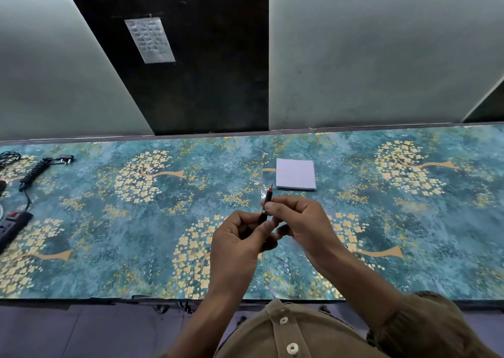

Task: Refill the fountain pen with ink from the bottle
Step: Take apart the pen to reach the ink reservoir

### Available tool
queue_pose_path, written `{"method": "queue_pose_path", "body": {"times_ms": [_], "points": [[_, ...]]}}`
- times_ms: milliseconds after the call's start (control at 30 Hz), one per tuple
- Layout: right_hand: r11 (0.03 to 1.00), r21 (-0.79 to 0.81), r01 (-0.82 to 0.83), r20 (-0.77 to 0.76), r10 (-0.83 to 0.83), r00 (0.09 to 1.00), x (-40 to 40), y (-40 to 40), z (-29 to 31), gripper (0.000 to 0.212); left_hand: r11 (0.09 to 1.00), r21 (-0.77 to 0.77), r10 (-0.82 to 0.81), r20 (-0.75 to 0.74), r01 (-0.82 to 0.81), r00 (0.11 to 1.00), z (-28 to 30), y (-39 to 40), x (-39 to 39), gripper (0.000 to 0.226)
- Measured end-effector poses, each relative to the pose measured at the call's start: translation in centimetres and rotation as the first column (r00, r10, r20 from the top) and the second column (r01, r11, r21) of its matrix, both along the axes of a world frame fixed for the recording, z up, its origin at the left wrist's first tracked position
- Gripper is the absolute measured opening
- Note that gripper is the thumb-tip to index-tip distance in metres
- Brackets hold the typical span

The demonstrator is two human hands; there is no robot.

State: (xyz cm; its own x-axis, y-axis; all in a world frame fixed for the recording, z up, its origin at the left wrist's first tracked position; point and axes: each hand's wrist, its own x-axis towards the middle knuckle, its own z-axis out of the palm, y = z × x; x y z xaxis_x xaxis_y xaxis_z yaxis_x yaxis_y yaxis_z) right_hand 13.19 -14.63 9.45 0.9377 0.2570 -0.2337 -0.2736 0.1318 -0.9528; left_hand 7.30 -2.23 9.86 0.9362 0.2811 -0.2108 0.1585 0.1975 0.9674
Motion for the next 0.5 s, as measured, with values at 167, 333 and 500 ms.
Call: {"method": "queue_pose_path", "body": {"times_ms": [167,333,500], "points": [[1.000,0.027,0.004,0.002,-0.004,1.000,-0.02,-0.08,-0.12,0.021,1.000,0.013,-0.015,0.007,0.015,1.000,-0.16,-0.09,-0.26,0.007],[0.999,0.050,-0.019,-0.019,0.020,1.000,0.02,-0.16,-0.33,0.009,1.000,0.012,-0.007,-0.001,0.007,1.000,-0.53,0.00,-0.38,0.009],[0.997,0.064,-0.049,-0.024,0.050,0.998,-0.20,0.06,-0.28,0.014,1.000,0.013,-0.006,0.006,0.006,1.000,-0.50,0.20,-0.44,0.007]]}}
